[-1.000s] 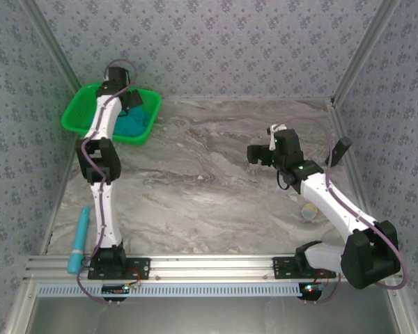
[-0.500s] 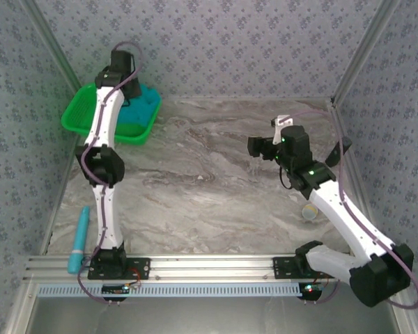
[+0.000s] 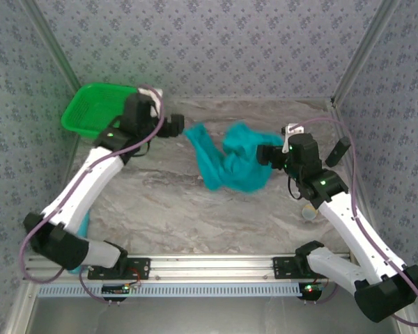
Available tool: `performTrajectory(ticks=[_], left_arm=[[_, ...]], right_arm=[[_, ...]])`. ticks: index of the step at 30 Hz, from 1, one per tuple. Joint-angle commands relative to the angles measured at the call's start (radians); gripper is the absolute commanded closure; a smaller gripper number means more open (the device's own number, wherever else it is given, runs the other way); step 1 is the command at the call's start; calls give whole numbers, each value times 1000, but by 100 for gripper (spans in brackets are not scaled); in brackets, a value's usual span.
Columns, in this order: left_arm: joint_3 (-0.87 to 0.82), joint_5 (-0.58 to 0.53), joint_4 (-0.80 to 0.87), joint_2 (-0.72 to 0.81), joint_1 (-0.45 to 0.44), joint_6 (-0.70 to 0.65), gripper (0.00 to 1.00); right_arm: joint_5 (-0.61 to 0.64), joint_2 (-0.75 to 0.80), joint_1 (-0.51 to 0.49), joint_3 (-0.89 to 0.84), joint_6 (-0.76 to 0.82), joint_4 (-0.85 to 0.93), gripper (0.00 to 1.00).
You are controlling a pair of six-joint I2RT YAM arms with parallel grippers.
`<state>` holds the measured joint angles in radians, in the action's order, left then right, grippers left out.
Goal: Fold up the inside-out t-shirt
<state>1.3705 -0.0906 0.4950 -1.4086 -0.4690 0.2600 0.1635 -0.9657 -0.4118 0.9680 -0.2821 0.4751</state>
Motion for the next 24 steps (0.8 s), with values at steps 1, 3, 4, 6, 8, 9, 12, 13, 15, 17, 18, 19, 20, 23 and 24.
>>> performTrajectory(ticks=[1,3,4,6,8,9,12,13,15,17,18,19,20,23,24], left_arm=[[-110,119,-36,-55,3,98,7],[-172,253,-83,-80,1,137,11],[-196,308,-105,-89,-4,147,12],[-242,367,-134,-100,-33,156,12],[-273,372,-138,-98,-81,151,12],[-285,374,-139,-95,-111,146,12],[-297,359,-138,-99,-193,133,8],[-294,362,-140,-105,-213,133,8],[-282,367,-161,-120,-261,128,8],[-263,373,-185,-142,-305,121,8],[-248,384,-194,-160,-327,113,8],[-233,391,-203,-178,-347,104,8],[-212,402,-208,-203,-373,92,8],[-139,439,-215,-286,-439,69,6],[-116,449,-221,-316,-461,67,5]], right_arm=[[-62,-27,4,24,-18,170,7],[-57,-62,4,18,-26,239,7],[-43,-77,4,10,-39,265,7],[-49,-96,5,-12,-64,319,7],[-77,-106,4,-27,-65,373,7],[-89,-112,4,-41,-72,391,7],[-114,-128,4,-94,-93,357,10],[-112,-137,6,-103,-114,348,10],[-98,-165,30,-119,-133,316,11],[-77,-203,69,-131,-149,265,15],[-90,-225,94,-136,-153,222,17],[-110,-242,111,-145,-158,183,20],[-144,-267,132,-151,-173,138,26],[-203,-328,168,-154,-177,69,39],[-207,-343,172,-155,-174,55,43]])
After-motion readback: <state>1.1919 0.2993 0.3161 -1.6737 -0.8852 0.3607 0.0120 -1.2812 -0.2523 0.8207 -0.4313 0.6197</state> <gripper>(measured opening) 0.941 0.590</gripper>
